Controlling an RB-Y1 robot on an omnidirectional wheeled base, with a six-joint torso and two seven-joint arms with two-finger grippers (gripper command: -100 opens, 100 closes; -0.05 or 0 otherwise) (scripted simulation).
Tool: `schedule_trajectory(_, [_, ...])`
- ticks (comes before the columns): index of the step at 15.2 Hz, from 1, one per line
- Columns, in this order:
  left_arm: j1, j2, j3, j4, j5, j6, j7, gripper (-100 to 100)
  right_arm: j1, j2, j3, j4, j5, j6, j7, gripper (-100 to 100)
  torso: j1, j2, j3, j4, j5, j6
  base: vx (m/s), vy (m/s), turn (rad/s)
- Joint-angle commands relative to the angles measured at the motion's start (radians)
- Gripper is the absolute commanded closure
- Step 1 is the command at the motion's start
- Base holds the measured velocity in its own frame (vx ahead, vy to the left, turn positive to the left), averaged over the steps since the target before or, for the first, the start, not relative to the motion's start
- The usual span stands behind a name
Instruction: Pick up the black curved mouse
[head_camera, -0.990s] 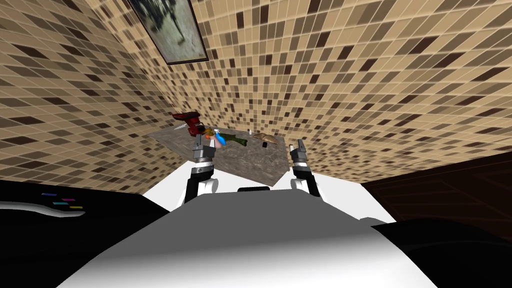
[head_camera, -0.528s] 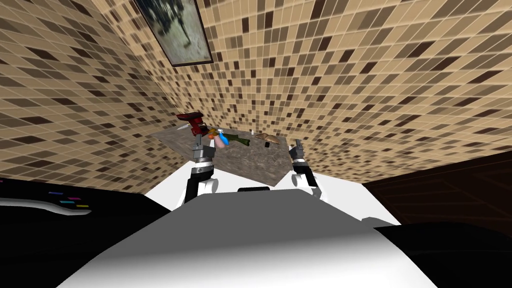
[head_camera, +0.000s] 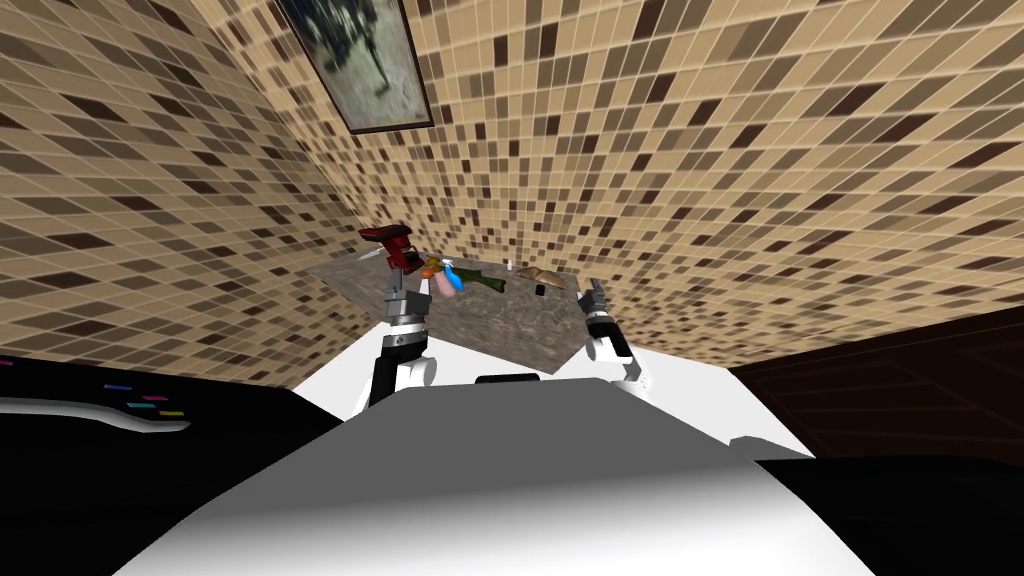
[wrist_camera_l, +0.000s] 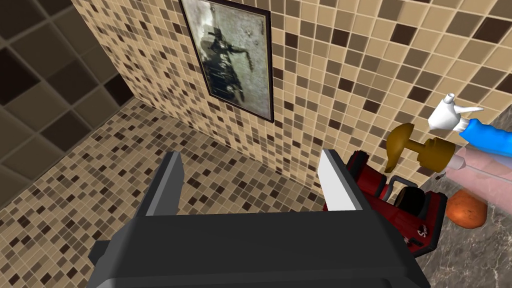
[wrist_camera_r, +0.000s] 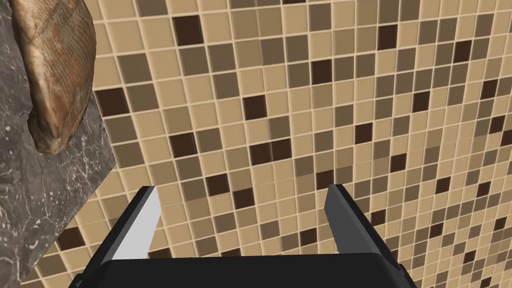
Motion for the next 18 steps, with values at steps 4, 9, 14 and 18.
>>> schedule_trajectory(4, [0.000, 0.000, 0.000, 0.000, 0.000, 0.000, 0.000, 0, -0.072, -0.032, -0.030, 0.089, -0.012, 0.065, -0.074, -100, -0.001, 0.000, 0.000, 0.000, 0.000, 0.000, 0.013, 0.059, 0.005])
schedule_trajectory(9, [0.000, 0.000, 0.000, 0.000, 0.000, 0.000, 0.000, 0, -0.153, -0.063, -0.065, 0.182, -0.024, 0.145, -0.158, -100, 0.001, -0.001, -0.001, 0.000, 0.000, 0.000, 0.029, 0.076, 0.004])
schedule_trajectory(14, [0.000, 0.000, 0.000, 0.000, 0.000, 0.000, 0.000, 0, -0.237, -0.092, -0.101, 0.279, -0.036, 0.229, -0.246, -100, 0.001, -0.001, -0.001, 0.000, 0.000, 0.000, 0.030, 0.077, 0.004])
schedule_trajectory(18, [0.000, 0.000, 0.000, 0.000, 0.000, 0.000, 0.000, 0, -0.323, -0.119, -0.138, 0.378, -0.049, 0.314, -0.335, -100, 0.002, -0.002, -0.001, 0.000, 0.001, 0.000, 0.040, 0.096, 0.005])
